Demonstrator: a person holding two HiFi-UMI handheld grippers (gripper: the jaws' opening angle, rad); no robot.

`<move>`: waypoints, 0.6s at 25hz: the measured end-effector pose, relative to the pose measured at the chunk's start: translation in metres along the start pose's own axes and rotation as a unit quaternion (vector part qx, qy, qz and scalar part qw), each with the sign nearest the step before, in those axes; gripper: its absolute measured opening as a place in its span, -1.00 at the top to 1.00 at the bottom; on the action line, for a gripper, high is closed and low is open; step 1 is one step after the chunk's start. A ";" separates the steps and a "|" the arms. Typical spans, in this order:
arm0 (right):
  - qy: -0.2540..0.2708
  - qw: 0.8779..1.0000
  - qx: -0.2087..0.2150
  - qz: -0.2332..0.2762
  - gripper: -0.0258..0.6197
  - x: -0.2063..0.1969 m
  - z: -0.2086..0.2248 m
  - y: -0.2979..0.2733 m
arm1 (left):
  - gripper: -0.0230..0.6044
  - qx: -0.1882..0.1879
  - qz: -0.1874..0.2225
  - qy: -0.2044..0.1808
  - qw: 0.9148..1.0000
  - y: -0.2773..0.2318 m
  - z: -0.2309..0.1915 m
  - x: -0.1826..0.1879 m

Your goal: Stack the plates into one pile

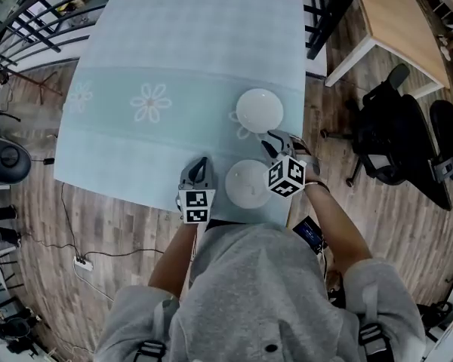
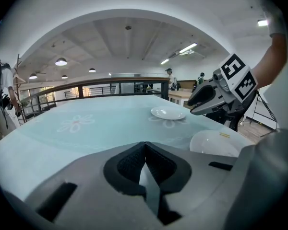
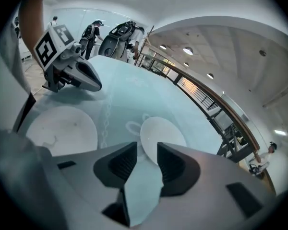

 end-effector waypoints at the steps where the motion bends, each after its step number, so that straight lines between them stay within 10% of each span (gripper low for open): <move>1: 0.006 1.000 0.005 -0.007 0.52 -0.001 -0.001 -0.008 | 0.86 0.001 -0.009 0.000 1.000 -0.002 -0.001 -0.003; 15: 0.072 0.995 0.054 -0.031 0.48 -0.007 -0.005 -0.047 | 0.86 0.020 -0.015 -0.008 1.000 -0.007 0.002 -0.010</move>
Point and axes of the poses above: the fingertips, and each gripper's own axes: y backward along the fingers, z to its right, x out of its top, the point moved 4 cm from there along y, backward along the fingers, and after that the axes turned 3 degrees about z, right-handed, at the moved point
